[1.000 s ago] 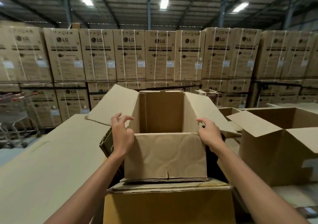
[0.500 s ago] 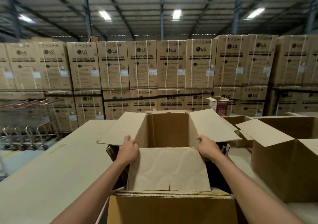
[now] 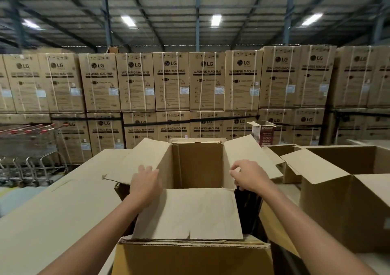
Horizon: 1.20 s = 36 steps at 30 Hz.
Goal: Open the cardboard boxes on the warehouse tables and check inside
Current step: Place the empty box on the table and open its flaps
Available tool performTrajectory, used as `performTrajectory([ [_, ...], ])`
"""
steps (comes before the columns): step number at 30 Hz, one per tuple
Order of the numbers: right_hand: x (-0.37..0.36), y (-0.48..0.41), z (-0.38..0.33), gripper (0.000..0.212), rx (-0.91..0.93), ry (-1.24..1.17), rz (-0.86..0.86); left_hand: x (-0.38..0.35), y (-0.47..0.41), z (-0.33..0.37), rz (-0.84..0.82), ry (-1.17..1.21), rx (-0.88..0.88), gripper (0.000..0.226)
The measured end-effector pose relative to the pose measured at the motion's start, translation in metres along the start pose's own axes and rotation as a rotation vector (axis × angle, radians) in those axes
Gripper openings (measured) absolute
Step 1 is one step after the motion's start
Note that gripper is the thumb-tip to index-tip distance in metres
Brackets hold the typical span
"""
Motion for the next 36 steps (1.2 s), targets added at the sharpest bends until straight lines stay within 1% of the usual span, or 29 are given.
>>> performTrajectory([
  [1, -0.002, -0.001, -0.001, 0.022, 0.033, 0.029, 0.044, -0.007, -0.001, 0.002, -0.018, 0.045, -0.032, 0.031],
  [3, -0.008, -0.004, 0.0, 0.026, 0.073, 0.059, 0.075, -0.022, -0.004, 0.005, -0.128, 0.099, -0.026, 0.041],
  [6, -0.025, -0.02, 0.013, 0.031, 0.101, 0.052, -0.003, -0.035, -0.02, 0.006, -0.265, 0.063, 0.015, 0.058],
  [10, -0.043, -0.059, 0.041, 0.058, 0.014, 0.132, -0.134, -0.044, -0.065, 0.005, -0.368, -0.033, -0.038, 0.071],
  [12, -0.051, -0.082, 0.049, 0.066, 0.004, 0.177, -0.183, -0.053, -0.09, 0.007, -0.382, -0.1, -0.069, 0.074],
  [16, -0.069, -0.128, 0.064, 0.071, 0.012, 0.259, -0.265, -0.077, -0.143, 0.017, -0.373, -0.171, -0.123, 0.076],
  [20, -0.084, -0.183, 0.085, 0.077, 0.013, 0.35, -0.272, -0.101, -0.196, 0.044, -0.334, -0.103, -0.169, 0.076],
  [24, -0.101, -0.24, 0.097, 0.081, 0.024, 0.345, -0.266, -0.123, -0.253, 0.075, -0.314, 0.019, -0.209, 0.071],
  [27, -0.12, -0.272, 0.115, 0.086, 0.027, 0.449, -0.294, -0.146, -0.282, 0.097, -0.349, -0.036, -0.21, 0.072],
  [29, -0.132, -0.284, 0.123, 0.084, 0.036, 0.539, -0.364, -0.159, -0.294, 0.107, -0.361, -0.123, -0.22, 0.076],
  [32, -0.139, -0.295, 0.124, 0.08, 0.055, 0.597, -0.398, -0.171, -0.309, 0.109, -0.368, -0.126, -0.218, 0.076],
  [34, -0.142, -0.295, 0.126, 0.079, 0.046, 0.578, -0.398, -0.176, -0.311, 0.107, -0.371, -0.112, -0.216, 0.074],
  [36, -0.142, -0.291, 0.129, 0.076, 0.019, 0.533, -0.358, -0.176, -0.307, 0.11, -0.375, -0.096, -0.217, 0.074],
])
Point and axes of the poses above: each hand's wrist, its own y-axis away from the middle knuckle, its own x-axis out of the back of the hand, z = x × y, the point moved 1 cm from there along -y, towards the middle knuckle, and after that the axes turned 15 degrees about x, right-handed, at the moved point
